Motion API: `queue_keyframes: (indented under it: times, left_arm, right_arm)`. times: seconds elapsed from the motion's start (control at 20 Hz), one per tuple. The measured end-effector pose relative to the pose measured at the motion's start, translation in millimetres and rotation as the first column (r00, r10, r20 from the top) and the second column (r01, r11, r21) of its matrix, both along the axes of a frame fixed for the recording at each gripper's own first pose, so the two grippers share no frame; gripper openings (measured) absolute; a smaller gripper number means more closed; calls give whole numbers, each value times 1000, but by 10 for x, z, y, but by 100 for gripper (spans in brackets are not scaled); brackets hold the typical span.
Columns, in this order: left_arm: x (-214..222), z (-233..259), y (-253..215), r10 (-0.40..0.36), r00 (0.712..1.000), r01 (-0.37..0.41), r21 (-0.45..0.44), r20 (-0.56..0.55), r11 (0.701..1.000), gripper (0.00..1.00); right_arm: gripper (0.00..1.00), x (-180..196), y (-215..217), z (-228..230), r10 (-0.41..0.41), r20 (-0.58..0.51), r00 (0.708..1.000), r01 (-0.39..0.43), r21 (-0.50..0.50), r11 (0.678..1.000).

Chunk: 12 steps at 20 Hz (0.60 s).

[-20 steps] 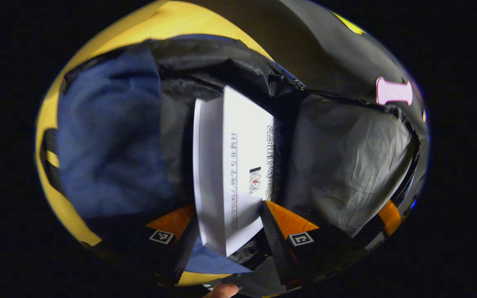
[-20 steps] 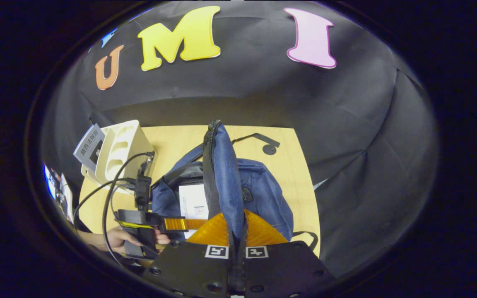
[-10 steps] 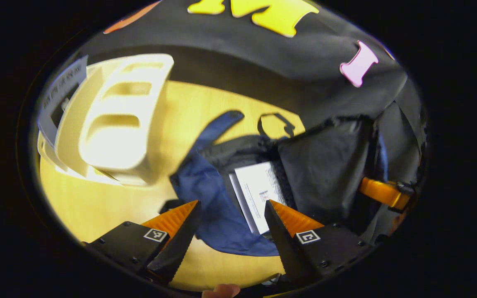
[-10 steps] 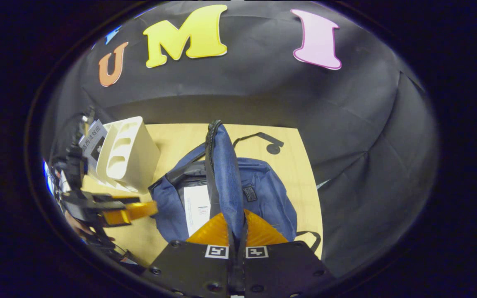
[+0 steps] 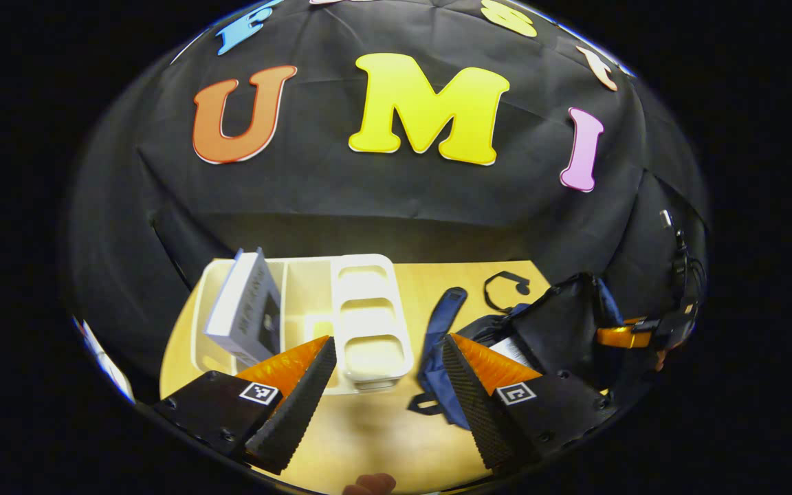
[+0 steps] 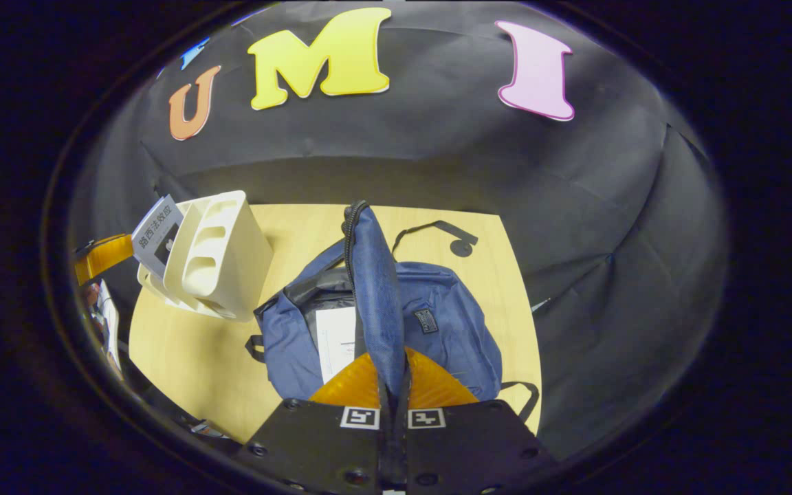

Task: Open the schoolbag, grab two books from the bookshelf and put them into the schoolbag.

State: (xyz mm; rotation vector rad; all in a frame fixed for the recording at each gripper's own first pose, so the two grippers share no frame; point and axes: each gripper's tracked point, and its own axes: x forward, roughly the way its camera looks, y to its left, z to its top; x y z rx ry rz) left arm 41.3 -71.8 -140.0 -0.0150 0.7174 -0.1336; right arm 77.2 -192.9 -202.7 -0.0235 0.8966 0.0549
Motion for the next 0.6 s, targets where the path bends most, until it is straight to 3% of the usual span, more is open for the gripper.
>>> queue_keyframes:
  times: [0.35,0.6]
  left_arm:
    - [183,235,736,76,997,-76,1,-31,997,98]
    - [404,167,1164,80,991,-81,-1,-104,997,98]
  right_arm:
    - [0,-49,95,37,-19,6,1000,19,7,1000]
    - [0,-52,74,44,-44,5,999,44,3,999]
